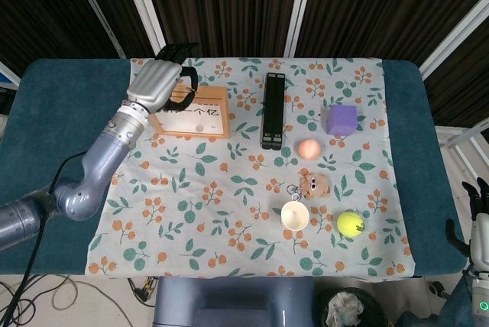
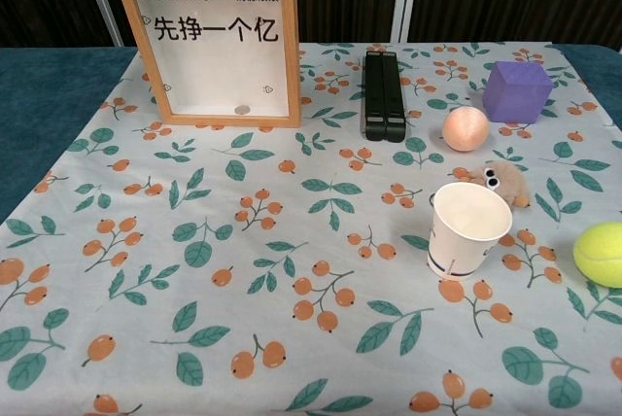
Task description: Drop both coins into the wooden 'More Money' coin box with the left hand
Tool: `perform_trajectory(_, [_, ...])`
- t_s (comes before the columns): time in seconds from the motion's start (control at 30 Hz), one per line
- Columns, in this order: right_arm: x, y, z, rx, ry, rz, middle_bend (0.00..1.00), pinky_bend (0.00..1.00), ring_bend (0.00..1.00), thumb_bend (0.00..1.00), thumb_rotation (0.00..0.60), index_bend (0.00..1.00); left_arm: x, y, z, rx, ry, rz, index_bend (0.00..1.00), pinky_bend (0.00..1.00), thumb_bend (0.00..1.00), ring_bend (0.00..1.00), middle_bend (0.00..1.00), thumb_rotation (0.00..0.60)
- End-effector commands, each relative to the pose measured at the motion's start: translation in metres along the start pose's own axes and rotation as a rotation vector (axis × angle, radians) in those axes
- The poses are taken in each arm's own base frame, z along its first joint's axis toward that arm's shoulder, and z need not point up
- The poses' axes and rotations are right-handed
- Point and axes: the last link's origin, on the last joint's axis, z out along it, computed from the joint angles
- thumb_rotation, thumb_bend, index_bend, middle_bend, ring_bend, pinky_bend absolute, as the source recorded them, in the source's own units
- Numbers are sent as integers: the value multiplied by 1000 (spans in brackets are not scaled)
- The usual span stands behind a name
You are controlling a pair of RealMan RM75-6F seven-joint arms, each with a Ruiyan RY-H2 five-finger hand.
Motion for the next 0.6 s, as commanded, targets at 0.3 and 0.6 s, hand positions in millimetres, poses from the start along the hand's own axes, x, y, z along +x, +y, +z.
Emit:
perform_trajectory(0.3, [0, 1, 0, -3, 1, -4, 20, 0, 0, 512, 600, 152, -23, -14, 28, 58, -106, -132, 694, 0, 570, 0, 18, 600])
perform_trajectory(0.6, [1, 1, 0, -3, 0, -9, 20, 0, 0, 513, 600, 152, -29, -20, 39, 80, -113, -111, 696, 0, 569, 0, 18, 600])
